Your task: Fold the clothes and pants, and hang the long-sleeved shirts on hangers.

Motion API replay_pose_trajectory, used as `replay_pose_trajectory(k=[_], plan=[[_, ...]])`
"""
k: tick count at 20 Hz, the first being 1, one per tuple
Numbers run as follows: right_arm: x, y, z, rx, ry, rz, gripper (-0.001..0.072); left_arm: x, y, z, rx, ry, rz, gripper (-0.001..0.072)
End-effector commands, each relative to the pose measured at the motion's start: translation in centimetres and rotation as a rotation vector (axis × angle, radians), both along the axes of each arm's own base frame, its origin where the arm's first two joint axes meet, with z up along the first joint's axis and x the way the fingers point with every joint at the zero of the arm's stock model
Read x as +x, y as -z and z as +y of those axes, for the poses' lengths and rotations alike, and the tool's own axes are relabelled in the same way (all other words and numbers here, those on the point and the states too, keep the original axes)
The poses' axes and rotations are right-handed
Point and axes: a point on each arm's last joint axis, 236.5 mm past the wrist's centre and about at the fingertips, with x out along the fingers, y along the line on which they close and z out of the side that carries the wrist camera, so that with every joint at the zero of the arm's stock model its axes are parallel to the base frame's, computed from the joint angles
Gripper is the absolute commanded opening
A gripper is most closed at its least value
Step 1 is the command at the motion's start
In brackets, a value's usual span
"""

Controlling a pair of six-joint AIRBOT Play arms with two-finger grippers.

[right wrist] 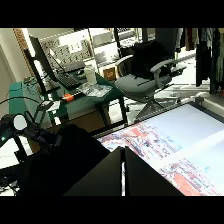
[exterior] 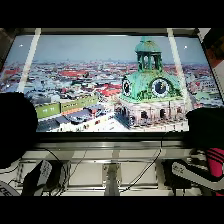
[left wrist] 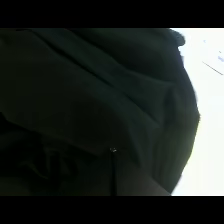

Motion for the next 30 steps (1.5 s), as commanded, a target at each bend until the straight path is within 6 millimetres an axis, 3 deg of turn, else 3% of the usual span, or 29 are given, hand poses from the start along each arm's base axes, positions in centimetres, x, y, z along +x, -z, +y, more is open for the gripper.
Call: replay_pose_trajectory(k=[1,4,5,7,8,9,12,14,17,22,23,25,28,30], plan=[[-0.1,0.0,0.0,0.000,0.000,-0.002,0.0019,-0.6,0.4,1.4,0.051,-0.003,0.050,0.0007],[-0.1,-0.1,0.0,0.000,0.001,-0.002,0.0019,-0.7,0.6,2.4,0.083,-0.010,0.073,0.0011],[-0.1,0.0,0.0,0.000,0.000,-0.002,0.0019,-0.5,1.0,2.5,0.078,-0.009,0.077,0.0093],[-0.1,0.0,0.0,0.000,0.000,-0.002,0.0019,0.0,1.9,3.0,0.068,-0.010,0.085,0.0468],[-0.1,0.0,0.0,0.000,0.000,-0.002,0.0019,0.3,2.5,3.3,0.046,-0.035,0.076,0.0525],[-0.1,0.0,0.0,0.000,0.000,-0.002,0.0019,0.5,3.0,3.5,0.022,-0.064,0.065,0.0525],[-0.1,0.0,0.0,0.000,0.000,-0.002,0.0019,1.6,4.6,4.6,-0.042,-0.166,0.008,0.0662],[-0.1,0.0,0.0,0.000,0.000,-0.002,0.0019,2.3,5.2,5.2,-0.072,-0.224,-0.035,0.0662],[-0.1,0.0,0.0,0.000,0.000,-0.002,0.0019,2.7,6.6,5.6,-0.107,-0.258,-0.038,0.0661],[-0.1,0.0,0.0,0.000,0.000,-0.002,0.0019,2.8,10.6,5.7,-0.170,-0.264,0.044,0.0635],[-0.1,0.0,0.0,0.000,0.000,-0.002,0.0019,2.9,11.3,5.7,-0.178,-0.264,0.054,0.0570],[-0.1,0.0,0.0,0.000,0.000,-0.002,0.0019,3.1,12.1,5.5,-0.201,-0.266,0.062,0.0017],[-0.1,0.0,0.0,0.000,0.000,-0.002,0.0019,4.8,11.3,4.4,-0.276,-0.278,-0.028,0.0006],[-0.1,0.0,0.0,0.000,0.000,-0.002,0.0019,7.9,8.2,2.4,-0.354,-0.213,-0.180,0.0005]])
